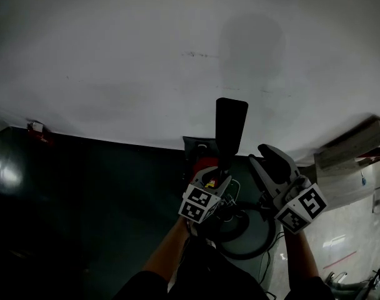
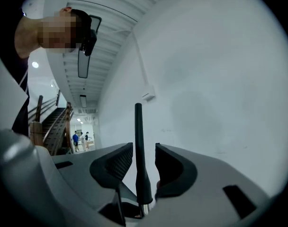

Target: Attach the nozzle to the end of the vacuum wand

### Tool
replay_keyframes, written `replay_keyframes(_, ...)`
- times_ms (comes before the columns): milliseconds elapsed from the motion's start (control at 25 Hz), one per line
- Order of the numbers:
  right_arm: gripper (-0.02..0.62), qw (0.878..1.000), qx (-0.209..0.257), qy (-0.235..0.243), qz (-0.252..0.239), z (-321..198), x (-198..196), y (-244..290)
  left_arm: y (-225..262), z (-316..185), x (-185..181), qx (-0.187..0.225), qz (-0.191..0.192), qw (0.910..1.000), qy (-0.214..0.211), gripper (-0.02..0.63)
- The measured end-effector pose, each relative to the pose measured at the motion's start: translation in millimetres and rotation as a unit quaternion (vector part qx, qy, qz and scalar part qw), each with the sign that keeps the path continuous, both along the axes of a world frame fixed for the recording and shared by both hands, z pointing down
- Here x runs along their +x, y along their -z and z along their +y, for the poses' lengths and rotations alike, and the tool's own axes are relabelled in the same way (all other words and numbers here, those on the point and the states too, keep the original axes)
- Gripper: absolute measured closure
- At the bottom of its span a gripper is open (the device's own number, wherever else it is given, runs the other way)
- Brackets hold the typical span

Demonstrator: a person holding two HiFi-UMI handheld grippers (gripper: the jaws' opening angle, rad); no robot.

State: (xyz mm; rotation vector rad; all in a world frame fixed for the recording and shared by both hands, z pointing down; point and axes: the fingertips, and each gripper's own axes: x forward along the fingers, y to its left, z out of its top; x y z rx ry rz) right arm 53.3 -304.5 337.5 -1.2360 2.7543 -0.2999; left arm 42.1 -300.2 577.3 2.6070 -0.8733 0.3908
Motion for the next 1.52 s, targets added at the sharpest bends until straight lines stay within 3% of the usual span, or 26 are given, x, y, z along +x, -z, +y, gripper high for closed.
replay_keyframes(440, 0.444, 0.996, -0.044, -0.028, -0.077, 7, 18, -28, -34, -49, -55, -0.048, 0.018, 0.9965, 0.067, 0.459)
replay_keyframes(680, 0.445, 0.993, -0.07, -0.049, -0.08, 15, 28, -58, -53, -62, -90, -0.075, 0.027, 0.9912, 0.106, 0.459)
replay_keyframes(1040, 0.445, 0.991, -0.064, -0.074, -0.092, 26, 31, -60, -58, -51, -105, -0.082, 0.017, 0.9899, 0.115, 0.426)
replay_keyframes(1280, 0.445, 0.991, -0.071, -0.065, -0.097, 54, 30, -64, -35, -9, -113, -0.057, 0.022, 0.9899, 0.128, 0.425)
replay_keyframes(1520, 0.445, 0.992, -0.067, -0.033, -0.104, 104, 37, -61, 33, 50, -97, 0.025, 0.025, 0.9904, 0.134, 0.442)
